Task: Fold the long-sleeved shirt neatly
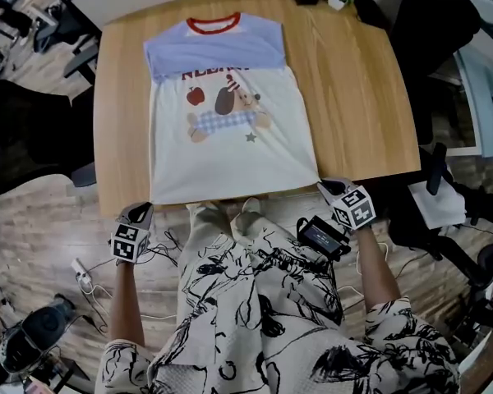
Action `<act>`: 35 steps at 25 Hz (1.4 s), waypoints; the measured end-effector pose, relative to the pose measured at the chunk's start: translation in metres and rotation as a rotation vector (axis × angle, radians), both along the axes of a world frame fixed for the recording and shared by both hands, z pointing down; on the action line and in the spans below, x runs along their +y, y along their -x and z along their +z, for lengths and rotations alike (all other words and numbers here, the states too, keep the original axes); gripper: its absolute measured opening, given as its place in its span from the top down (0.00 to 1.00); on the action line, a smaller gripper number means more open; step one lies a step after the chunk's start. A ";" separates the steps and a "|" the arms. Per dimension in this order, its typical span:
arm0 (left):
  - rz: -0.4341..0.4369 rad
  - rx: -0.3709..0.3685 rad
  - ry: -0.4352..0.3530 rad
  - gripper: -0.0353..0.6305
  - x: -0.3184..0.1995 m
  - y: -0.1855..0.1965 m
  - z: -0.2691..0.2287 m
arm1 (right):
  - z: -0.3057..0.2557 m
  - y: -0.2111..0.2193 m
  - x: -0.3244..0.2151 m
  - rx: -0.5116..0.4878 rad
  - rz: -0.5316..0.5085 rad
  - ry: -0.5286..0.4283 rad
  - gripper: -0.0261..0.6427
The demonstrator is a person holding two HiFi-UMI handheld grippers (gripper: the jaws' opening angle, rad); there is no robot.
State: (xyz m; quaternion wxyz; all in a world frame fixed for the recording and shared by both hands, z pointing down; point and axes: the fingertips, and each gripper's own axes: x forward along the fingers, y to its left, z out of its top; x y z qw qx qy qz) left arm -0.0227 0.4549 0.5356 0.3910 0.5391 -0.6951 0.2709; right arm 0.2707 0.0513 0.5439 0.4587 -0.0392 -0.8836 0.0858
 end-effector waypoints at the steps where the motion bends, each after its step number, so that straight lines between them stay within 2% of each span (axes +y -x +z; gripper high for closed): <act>1: -0.008 0.000 0.000 0.92 0.001 -0.002 0.003 | 0.001 -0.002 0.001 -0.003 0.009 0.004 0.92; 5: -0.016 -0.022 -0.013 0.92 0.000 0.002 -0.002 | -0.008 0.000 0.002 -0.037 0.033 0.022 0.92; 8: -0.054 -0.073 -0.072 0.92 -0.005 0.019 -0.025 | -0.032 0.013 -0.004 -0.103 0.054 0.034 0.92; 13: -0.116 -0.179 -0.186 0.92 -0.031 0.055 -0.086 | -0.090 0.047 -0.028 -0.231 0.087 0.006 0.92; 23: -0.104 -0.364 -0.336 0.92 -0.100 0.147 -0.217 | -0.200 0.141 -0.095 -0.421 0.173 -0.113 0.92; 31: -0.062 -0.456 -0.363 0.92 -0.151 0.225 -0.257 | -0.253 0.208 -0.141 -0.495 0.198 -0.205 0.92; 35: -0.053 -0.487 -0.344 0.92 -0.177 0.260 -0.261 | -0.266 0.236 -0.168 -0.506 0.219 -0.253 0.94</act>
